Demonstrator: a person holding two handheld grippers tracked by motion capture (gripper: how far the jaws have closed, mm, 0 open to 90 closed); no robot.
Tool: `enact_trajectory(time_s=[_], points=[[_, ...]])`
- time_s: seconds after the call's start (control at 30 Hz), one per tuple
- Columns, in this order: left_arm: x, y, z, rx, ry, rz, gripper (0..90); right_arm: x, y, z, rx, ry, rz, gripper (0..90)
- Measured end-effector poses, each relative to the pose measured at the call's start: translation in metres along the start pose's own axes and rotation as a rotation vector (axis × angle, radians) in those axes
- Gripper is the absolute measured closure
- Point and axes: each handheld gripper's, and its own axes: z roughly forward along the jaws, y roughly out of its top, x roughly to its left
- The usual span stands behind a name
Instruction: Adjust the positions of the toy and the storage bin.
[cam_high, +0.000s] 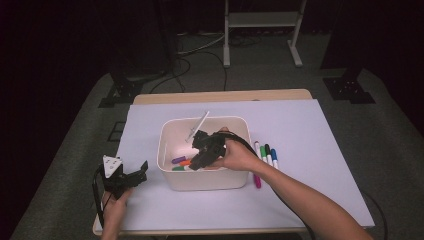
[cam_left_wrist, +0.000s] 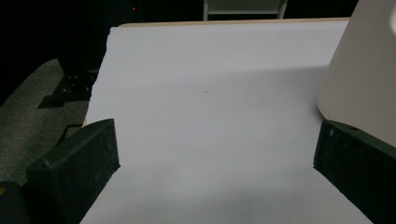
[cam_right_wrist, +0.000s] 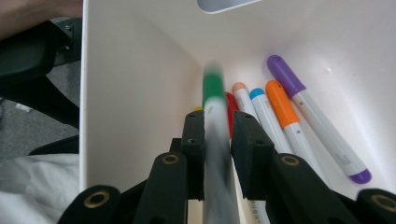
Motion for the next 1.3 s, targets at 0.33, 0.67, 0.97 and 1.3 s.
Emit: enact_trajectory(time_s=[0.33, 0.67, 0.97, 1.3], points=[[0.0, 0.0, 0.0, 0.002, 0.001, -0.003, 0.0, 0.003, -0.005, -0.034, -0.1, -0.032, 0.014, 72.0], [-0.001, 0.0, 0.0, 0.005, 0.003, 0.003, 0.0, 0.003, -0.038, -0.091, -0.21, -0.083, 0.065, 67.8], [0.0, 0.0, 0.0, 0.007, 0.004, 0.003, 0.0, -0.002, -0.091, -0.13, -0.268, -0.157, 0.157, 62.9], [-0.001, 0.0, 0.0, 0.005, 0.007, 0.007, 0.0, -0.009, -0.164, -0.147, -0.303, -0.244, 0.268, 59.2]])
